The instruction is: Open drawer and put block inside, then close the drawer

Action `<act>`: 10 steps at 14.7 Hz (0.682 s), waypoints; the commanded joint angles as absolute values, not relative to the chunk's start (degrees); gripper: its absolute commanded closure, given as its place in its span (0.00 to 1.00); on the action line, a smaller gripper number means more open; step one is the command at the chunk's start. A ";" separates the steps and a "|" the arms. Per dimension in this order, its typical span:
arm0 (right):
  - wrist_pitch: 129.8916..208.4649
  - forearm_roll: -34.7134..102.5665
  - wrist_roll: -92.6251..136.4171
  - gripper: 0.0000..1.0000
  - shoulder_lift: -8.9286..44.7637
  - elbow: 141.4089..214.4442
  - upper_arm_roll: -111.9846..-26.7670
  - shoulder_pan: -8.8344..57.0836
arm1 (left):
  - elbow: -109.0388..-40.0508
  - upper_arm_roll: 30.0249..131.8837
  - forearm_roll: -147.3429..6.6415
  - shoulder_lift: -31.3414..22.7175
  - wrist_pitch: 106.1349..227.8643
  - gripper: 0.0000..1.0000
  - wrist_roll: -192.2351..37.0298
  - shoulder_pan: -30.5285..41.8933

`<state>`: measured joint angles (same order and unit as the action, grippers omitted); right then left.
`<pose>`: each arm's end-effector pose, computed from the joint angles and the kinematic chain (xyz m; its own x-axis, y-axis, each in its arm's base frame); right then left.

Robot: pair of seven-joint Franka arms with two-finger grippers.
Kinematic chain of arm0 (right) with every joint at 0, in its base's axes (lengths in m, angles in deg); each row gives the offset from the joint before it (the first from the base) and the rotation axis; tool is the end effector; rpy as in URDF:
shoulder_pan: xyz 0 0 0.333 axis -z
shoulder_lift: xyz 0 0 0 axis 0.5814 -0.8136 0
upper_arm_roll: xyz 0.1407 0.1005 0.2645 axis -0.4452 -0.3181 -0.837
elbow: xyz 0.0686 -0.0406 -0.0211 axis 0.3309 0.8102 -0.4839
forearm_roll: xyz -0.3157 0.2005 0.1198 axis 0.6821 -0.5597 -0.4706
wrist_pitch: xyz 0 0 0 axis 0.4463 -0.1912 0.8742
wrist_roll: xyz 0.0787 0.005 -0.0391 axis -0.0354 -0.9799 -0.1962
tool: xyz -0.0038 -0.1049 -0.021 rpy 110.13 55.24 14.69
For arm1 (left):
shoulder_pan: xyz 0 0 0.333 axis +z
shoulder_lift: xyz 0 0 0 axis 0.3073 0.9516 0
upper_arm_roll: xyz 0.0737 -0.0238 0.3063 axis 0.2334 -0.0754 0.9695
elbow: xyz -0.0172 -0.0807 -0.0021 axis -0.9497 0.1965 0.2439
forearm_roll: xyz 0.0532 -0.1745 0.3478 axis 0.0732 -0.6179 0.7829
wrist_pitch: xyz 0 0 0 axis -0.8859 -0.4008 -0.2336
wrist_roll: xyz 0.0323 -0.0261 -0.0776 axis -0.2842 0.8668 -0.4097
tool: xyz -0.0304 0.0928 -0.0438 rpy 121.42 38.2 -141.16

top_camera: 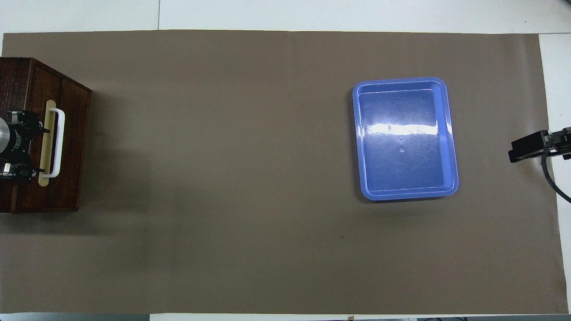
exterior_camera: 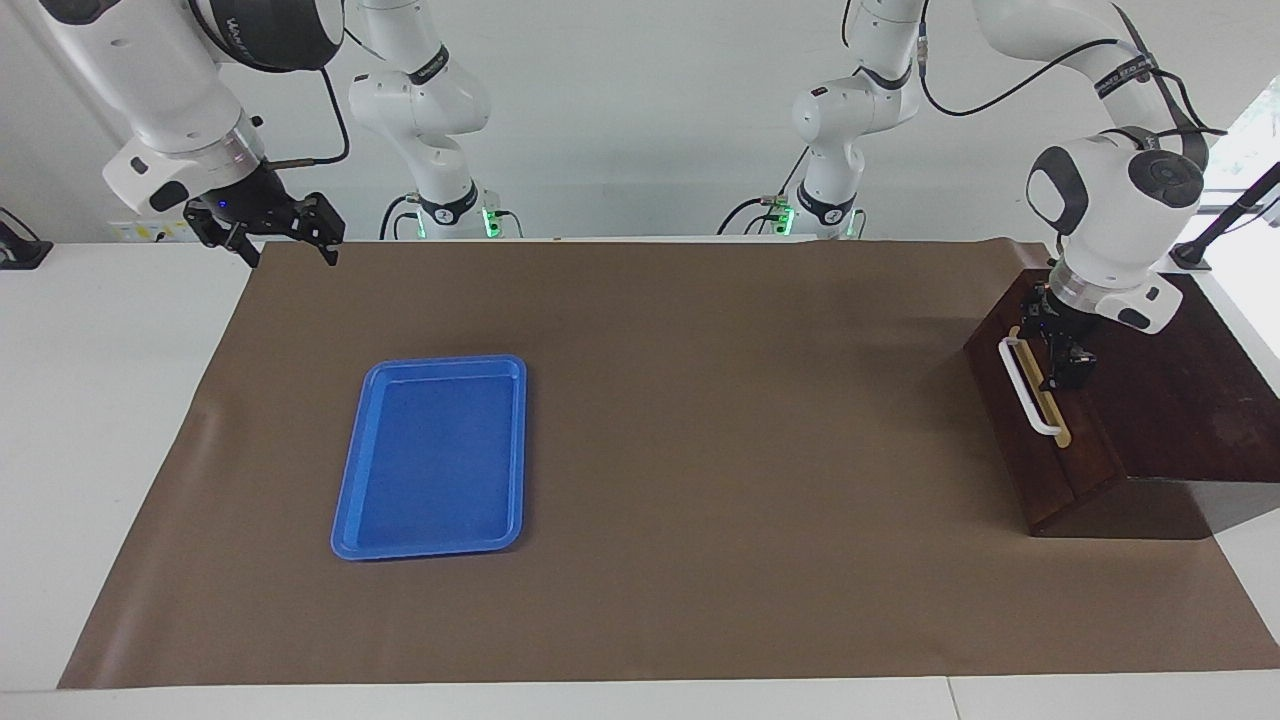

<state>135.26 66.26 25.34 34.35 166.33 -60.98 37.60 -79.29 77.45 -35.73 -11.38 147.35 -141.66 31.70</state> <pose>0.5334 -0.0339 0.6109 0.9912 0.0214 -0.1304 0.0241 -0.9995 0.0195 0.5640 0.0811 0.4419 0.1306 0.9811 0.1428 0.9912 -0.1322 0.0019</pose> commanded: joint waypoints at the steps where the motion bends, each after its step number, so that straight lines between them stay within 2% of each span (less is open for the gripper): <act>1: 135.78 66.62 25.41 0.00 35.02 166.72 -61.12 37.75 | -74.52 77.13 -34.57 -11.12 141.05 0.00 -136.10 31.27; 8: 135.69 66.54 25.68 0.00 35.02 166.72 -61.56 37.66 | -74.24 76.95 -41.78 -16.65 134.61 0.00 -117.12 26.26; 10: 135.69 66.54 25.68 0.00 35.02 166.72 -61.65 37.66 | -71.01 77.04 -42.13 -15.78 131.91 0.00 -112.29 24.85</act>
